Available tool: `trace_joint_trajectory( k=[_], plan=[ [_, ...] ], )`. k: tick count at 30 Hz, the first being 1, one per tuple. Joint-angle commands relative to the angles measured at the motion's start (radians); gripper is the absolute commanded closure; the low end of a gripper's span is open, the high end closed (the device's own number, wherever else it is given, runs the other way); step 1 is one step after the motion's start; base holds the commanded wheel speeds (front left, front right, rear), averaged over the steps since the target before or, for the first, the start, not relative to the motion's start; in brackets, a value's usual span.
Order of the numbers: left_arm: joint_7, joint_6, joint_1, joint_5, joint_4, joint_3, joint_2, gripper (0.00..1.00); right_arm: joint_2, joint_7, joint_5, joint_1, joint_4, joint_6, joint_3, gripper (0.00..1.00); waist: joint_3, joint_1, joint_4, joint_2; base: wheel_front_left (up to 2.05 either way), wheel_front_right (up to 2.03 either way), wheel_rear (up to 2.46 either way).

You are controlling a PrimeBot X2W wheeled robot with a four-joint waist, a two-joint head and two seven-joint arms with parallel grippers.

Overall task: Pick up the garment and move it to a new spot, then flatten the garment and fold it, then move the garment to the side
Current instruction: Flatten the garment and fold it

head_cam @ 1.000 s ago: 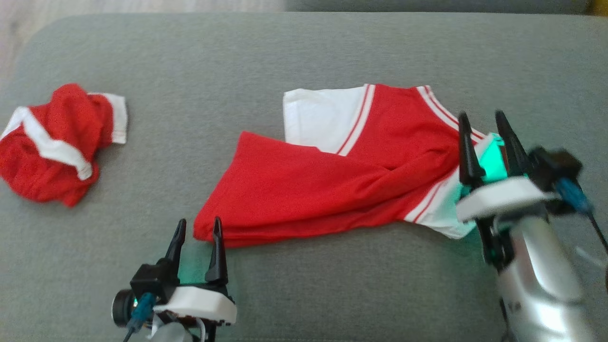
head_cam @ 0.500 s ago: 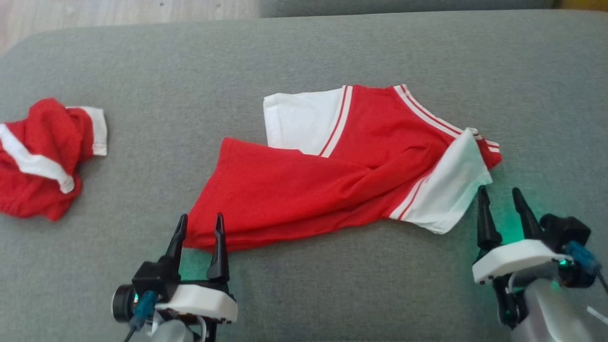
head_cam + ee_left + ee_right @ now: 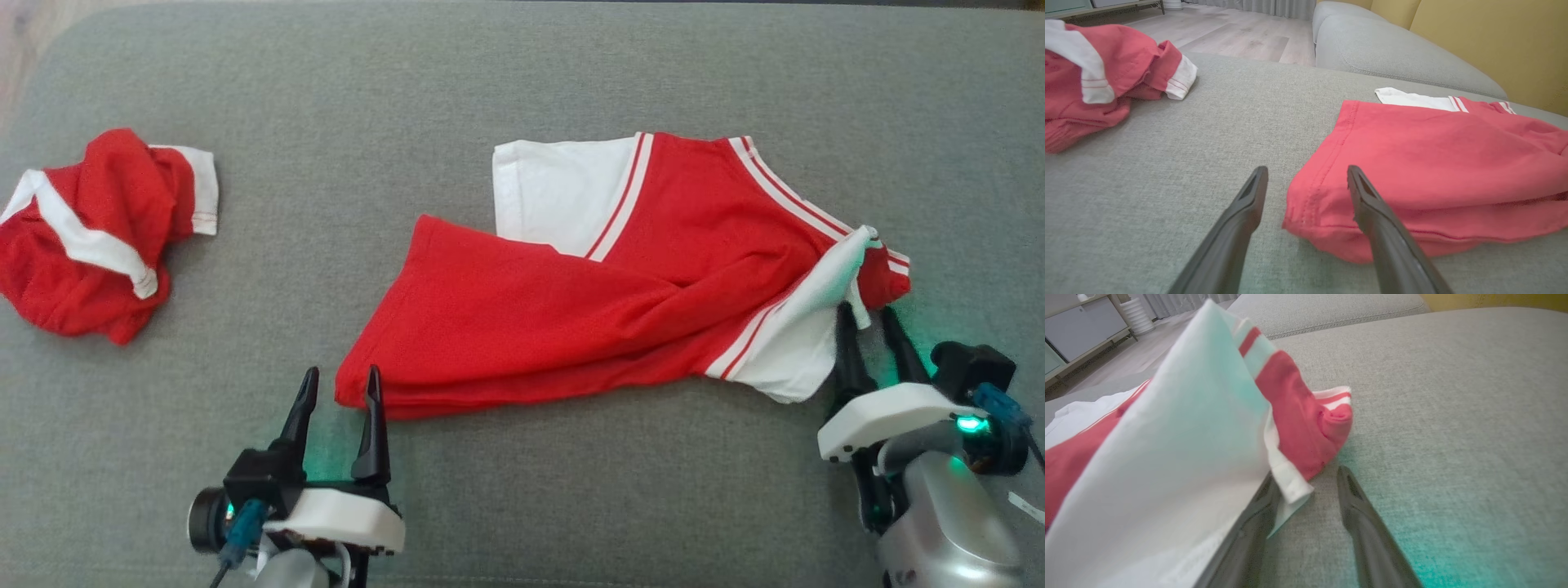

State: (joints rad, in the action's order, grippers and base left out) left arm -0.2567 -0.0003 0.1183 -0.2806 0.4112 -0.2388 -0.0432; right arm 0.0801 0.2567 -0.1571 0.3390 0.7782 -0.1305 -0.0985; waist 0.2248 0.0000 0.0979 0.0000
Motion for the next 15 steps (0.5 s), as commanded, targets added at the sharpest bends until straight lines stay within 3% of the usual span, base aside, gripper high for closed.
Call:
trace_joint_trajectory(
  k=[1, 2, 10, 15],
  plan=[
    [-0.005, 0.000, 0.023, 0.007, -0.031, 0.032, -0.007, 0.00, 0.007, 0.005, 0.004, 0.010, -0.011, 0.000, 0.023, 0.84, 0.000, 0.0000, -0.004, 0.0000, 0.00, 0.00, 0.00],
    [-0.005, 0.000, 0.024, 0.008, -0.030, 0.031, -0.007, 0.00, 0.006, 0.005, 0.002, 0.007, -0.014, 0.000, 0.023, 1.00, -0.001, 0.0000, -0.008, 0.0000, 0.00, 0.00, 0.00],
    [-0.005, -0.001, 0.026, 0.011, -0.029, 0.030, -0.007, 0.00, 0.001, 0.005, -0.012, -0.034, -0.054, 0.000, 0.008, 1.00, -0.019, 0.0000, -0.052, 0.0000, 0.00, 0.00, 0.00],
    [-0.005, -0.001, 0.016, 0.006, -0.031, 0.036, -0.007, 0.00, 0.004, 0.005, -0.031, -0.076, -0.117, 0.000, -0.064, 1.00, -0.050, 0.0000, -0.077, 0.0000, 0.00, 0.00, 0.00]
  ],
)
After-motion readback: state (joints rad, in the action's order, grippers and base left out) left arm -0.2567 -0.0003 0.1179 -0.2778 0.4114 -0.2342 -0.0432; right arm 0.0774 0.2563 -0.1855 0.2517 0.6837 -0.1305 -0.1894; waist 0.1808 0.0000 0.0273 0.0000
